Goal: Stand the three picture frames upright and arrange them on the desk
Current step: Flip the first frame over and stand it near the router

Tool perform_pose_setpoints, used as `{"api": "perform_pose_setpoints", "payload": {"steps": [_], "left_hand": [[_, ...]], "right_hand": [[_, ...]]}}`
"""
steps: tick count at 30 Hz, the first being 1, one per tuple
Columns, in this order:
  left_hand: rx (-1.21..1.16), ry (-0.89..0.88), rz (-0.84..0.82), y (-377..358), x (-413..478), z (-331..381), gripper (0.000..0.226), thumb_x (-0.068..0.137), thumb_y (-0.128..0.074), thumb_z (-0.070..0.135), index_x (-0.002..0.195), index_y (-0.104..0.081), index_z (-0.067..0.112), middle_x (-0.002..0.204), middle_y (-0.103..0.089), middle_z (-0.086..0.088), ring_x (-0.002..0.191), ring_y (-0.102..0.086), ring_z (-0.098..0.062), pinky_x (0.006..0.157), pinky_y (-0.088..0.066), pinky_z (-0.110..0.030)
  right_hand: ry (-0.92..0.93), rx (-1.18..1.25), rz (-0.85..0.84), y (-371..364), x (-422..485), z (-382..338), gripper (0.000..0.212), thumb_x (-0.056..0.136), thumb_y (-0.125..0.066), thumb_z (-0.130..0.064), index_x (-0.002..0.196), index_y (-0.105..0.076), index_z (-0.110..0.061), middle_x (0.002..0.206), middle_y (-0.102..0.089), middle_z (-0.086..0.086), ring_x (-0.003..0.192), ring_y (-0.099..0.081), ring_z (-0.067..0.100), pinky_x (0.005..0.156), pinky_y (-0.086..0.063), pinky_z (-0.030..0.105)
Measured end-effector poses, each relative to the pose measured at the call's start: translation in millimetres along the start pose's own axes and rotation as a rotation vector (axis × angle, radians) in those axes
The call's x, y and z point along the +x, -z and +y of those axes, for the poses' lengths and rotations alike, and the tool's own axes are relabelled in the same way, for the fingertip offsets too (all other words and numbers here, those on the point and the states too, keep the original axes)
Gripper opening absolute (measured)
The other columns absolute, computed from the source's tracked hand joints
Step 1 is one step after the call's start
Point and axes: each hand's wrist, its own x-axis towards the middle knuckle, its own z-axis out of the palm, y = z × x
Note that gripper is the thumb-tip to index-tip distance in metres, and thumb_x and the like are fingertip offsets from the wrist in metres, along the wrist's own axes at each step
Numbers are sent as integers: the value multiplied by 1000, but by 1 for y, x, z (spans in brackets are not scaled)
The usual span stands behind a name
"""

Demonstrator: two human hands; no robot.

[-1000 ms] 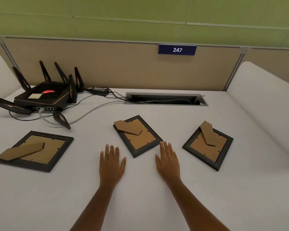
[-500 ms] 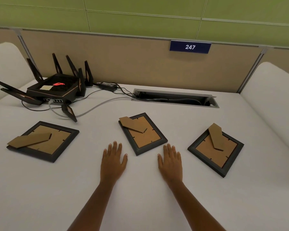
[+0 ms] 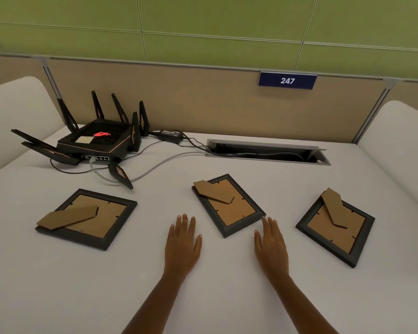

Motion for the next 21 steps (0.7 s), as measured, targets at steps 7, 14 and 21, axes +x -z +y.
{"api": "perform_pose_setpoints", "payload": {"steps": [7, 14, 21], "left_hand": [[-7, 16, 83, 52, 3, -56, 60, 97, -12, 37, 126, -51, 2, 132, -53, -25, 122, -49, -41, 98, -42, -53], [60, 3, 147, 74, 9, -130, 55, 67, -79, 14, 116, -59, -2, 118, -62, -29, 111, -58, -44, 86, -50, -55], [70, -40, 76, 85, 8, -198, 50, 88, -35, 31, 118, -58, -1, 122, -61, -25, 115, -56, -42, 91, -48, -54]], "right_hand": [[175, 213, 130, -29, 0, -84, 36, 92, -46, -8, 127, -45, 1, 133, -51, 19, 123, -49, 31, 100, -41, 32], [294, 269, -98, -80, 1, -168, 42, 96, -37, -20, 138, -34, -11, 147, -37, 8, 137, -32, 19, 115, -28, 33], [279, 220, -326, -128, 11, -227, 46, 97, -32, -28, 141, -24, -16, 152, -28, 5, 139, -27, 18, 115, -24, 32]]}}
